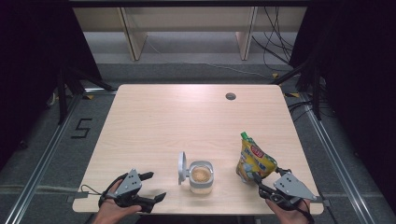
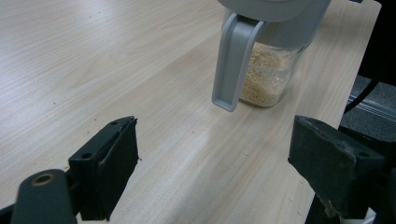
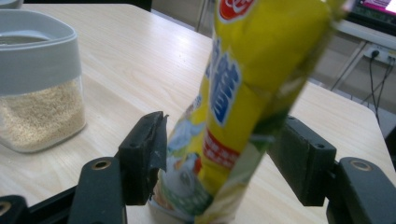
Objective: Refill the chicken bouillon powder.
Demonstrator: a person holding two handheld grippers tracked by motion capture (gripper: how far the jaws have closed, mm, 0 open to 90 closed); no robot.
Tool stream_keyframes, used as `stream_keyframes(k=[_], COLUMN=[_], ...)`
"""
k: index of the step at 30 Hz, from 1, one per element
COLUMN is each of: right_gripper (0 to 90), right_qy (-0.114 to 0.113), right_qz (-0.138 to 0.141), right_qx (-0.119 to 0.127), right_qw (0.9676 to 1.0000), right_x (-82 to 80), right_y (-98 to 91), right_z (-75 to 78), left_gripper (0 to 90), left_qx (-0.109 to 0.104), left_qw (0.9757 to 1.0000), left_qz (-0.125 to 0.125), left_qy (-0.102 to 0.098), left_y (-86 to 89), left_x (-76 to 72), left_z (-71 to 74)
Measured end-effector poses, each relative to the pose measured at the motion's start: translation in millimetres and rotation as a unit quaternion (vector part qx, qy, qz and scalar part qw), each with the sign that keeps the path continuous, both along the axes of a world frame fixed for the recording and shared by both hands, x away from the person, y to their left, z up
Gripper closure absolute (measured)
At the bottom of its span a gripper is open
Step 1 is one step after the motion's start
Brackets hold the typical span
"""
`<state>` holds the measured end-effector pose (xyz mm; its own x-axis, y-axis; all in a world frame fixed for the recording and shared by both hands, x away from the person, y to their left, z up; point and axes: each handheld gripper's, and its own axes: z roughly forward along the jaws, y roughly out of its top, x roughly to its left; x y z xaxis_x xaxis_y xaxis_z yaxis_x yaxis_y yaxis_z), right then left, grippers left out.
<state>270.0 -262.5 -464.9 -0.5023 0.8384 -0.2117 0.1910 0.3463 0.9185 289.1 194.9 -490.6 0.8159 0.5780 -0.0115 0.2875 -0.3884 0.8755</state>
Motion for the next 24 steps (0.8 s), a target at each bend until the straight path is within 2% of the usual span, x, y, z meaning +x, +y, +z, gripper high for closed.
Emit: stream_keyframes(k=[2, 3, 4, 5, 6, 7, 8, 9, 10, 11, 12, 13, 14, 15, 16, 17, 18, 19, 20, 21, 24], right_gripper=[37.1, 36.8, 36.5, 36.4, 36.4, 36.2, 35.7, 35.3, 34.3, 33.6, 32.6, 30.4, 28.5, 26.5, 25.7, 25.6, 24.6, 23.8, 23.6, 23.4, 23.2], right_qy=[-0.006, 0.011, -0.001, 0.017, 0.003, 0.009, 0.008, 0.006, 0.024, 0.025, 0.041, 0.030, 0.027, 0.047, 0.046, 0.042, 0.055, 0.057, 0.051, 0.064, 0.071], right_qz=[-0.001, -0.003, -0.006, -0.003, -0.008, -0.011, -0.018, -0.012, -0.021, -0.025, -0.032, -0.031, -0.033, -0.043, -0.037, -0.042, -0.042, -0.045, -0.043, -0.049, -0.036], right_qx=[-0.002, 0.007, -0.003, 0.007, -0.003, 0.001, -0.002, -0.009, 0.002, -0.003, 0.008, 0.003, 0.014, 0.028, 0.025, 0.022, 0.030, 0.034, 0.030, 0.042, 0.032], right_qw=[1.0000, 0.9999, 1.0000, 0.9998, 1.0000, 0.9999, 0.9998, 0.9999, 0.9995, 0.9994, 0.9986, 0.9991, 0.9990, 0.9976, 0.9980, 0.9980, 0.9972, 0.9968, 0.9973, 0.9958, 0.9963], right_x=[-1.8, -4.6, -4.9, -7.3, -7.8, -9.5, -11.1, -10.9, -13.6, -14.5, -17.1, -16.4, -16.5, -19.7, -19.7, -21.2, -23.1, -24.7, -24.5, -27.3, -28.4], right_y=[-3.0, -2.0, -3.6, -2.7, -4.2, -3.4, -3.3, -4.4, -3.4, -3.7, -2.4, -4.9, -4.9, -4.1, -5.5, -6.4, -5.8, -5.5, -7.1, -5.1, -6.8], right_z=[0.6, 0.3, 0.8, 0.4, 0.4, -0.1, -0.5, -0.3, -1.2, -1.6, -1.8, -1.9, -2.5, -2.4, -2.7, -2.5, -3.8, -3.9, -4.6, -5.1, -6.8], left_gripper=[15.2, 15.2, 15.2, 15.2, 15.2, 15.2, 15.2, 15.2, 15.2, 15.1, 15.2, 15.2, 15.2, 15.2, 15.2, 15.2, 15.2, 15.2, 15.2, 15.2, 15.2], left_qx=[-0.003, -0.003, -0.006, -0.007, -0.005, -0.010, -0.007, -0.003, -0.004, -0.003, -0.003, -0.004, -0.004, -0.004, -0.010, -0.001, -0.004, -0.005, -0.006, -0.006, -0.007], left_qw=[1.0000, 1.0000, 1.0000, 1.0000, 1.0000, 0.9999, 0.9999, 1.0000, 1.0000, 1.0000, 1.0000, 1.0000, 1.0000, 1.0000, 0.9999, 1.0000, 1.0000, 1.0000, 1.0000, 1.0000, 1.0000], left_qz=[0.001, 0.001, 0.001, 0.001, 0.001, 0.011, 0.007, 0.000, 0.000, -0.001, -0.001, 0.000, 0.000, 0.000, 0.003, -0.001, -0.001, 0.000, 0.000, 0.000, 0.001], left_qy=[0.000, 0.000, 0.003, 0.003, 0.003, 0.010, 0.008, 0.003, 0.004, 0.003, 0.003, 0.003, 0.003, 0.003, 0.005, 0.003, 0.003, 0.004, 0.005, 0.005, 0.003], left_y=[0.1, 0.2, -0.1, -0.2, -0.3, -1.2, -1.2, -0.8, -1.1, -1.1, -1.0, -1.0, -1.0, -1.0, -2.0, -0.9, -1.2, -1.7, -1.9, -2.0, -1.8], left_x=[0.3, 0.5, 0.4, 0.5, 0.5, -0.8, -0.3, 0.9, 0.8, 0.8, 0.8, 0.9, 1.1, 1.2, 0.9, 1.3, 1.1, 0.8, 0.7, 0.8, 1.3], left_z=[-0.2, -0.2, -0.3, -0.4, -0.2, -0.8, -0.8, -0.8, -0.8, -0.7, -0.6, -0.7, -0.7, -0.9, -1.3, -0.7, -0.7, -0.8, -0.9, -1.1, -0.9])
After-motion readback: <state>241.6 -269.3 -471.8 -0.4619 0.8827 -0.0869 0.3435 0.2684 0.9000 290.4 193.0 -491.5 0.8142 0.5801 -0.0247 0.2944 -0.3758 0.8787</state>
